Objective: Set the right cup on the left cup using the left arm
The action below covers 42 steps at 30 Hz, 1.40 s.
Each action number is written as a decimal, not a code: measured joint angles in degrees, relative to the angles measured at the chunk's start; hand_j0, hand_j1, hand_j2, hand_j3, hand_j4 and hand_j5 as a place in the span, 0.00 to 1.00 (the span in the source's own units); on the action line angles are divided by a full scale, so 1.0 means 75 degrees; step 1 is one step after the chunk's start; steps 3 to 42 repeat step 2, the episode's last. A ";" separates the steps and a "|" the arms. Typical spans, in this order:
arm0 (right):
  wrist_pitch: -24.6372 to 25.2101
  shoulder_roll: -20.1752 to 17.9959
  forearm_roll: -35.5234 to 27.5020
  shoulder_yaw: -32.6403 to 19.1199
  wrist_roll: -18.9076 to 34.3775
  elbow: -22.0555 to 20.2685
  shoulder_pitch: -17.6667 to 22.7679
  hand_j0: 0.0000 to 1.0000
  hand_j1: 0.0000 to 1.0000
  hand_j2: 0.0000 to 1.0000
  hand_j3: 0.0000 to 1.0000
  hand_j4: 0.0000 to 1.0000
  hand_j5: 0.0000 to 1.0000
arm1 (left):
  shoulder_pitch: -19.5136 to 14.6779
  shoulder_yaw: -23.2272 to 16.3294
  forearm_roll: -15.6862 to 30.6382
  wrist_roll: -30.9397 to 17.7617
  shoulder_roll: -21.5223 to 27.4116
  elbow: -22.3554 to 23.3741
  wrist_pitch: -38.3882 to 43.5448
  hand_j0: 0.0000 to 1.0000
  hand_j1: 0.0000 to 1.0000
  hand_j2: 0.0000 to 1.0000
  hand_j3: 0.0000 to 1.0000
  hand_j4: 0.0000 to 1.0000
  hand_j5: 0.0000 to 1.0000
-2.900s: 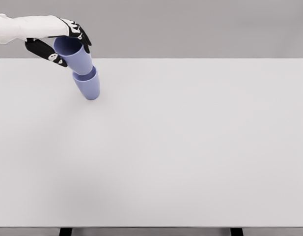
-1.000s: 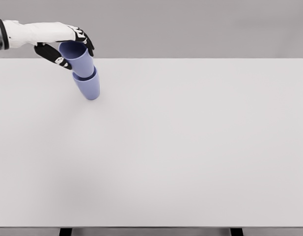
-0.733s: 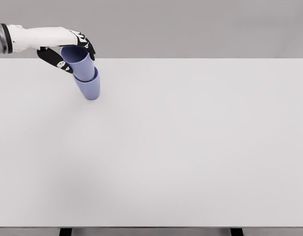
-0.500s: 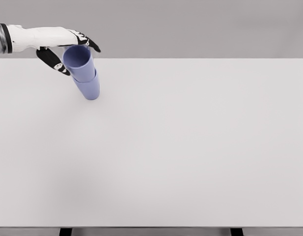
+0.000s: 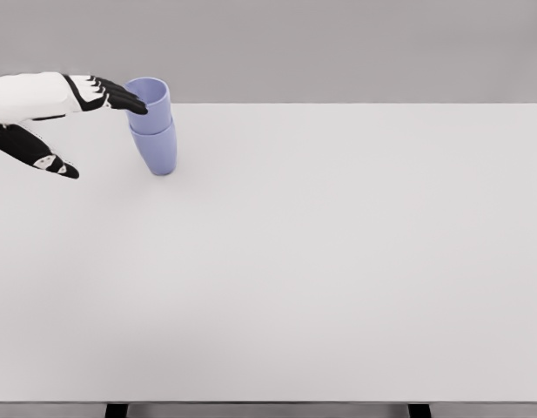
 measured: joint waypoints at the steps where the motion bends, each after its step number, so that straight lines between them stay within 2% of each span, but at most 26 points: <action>1: 0.0000 0.0000 0.0000 0.0002 0.0000 0.0000 0.0000 1.00 1.00 1.00 1.00 1.00 1.00 | 0.0388 0.0155 0.0151 0.0000 0.0103 -0.0293 0.0000 1.00 1.00 1.00 1.00 1.00 1.00; 2: 0.0001 0.0000 -0.0001 0.0002 0.0000 -0.0001 0.0000 1.00 1.00 1.00 1.00 1.00 1.00 | 0.0622 0.0310 0.0264 -0.0002 0.0177 -0.0537 -0.0008 1.00 1.00 1.00 1.00 1.00 1.00; 42: 0.0001 0.0000 -0.0001 0.0002 0.0000 -0.0001 0.0000 1.00 1.00 1.00 1.00 1.00 1.00 | 0.0622 0.0310 0.0264 -0.0002 0.0177 -0.0537 -0.0008 1.00 1.00 1.00 1.00 1.00 1.00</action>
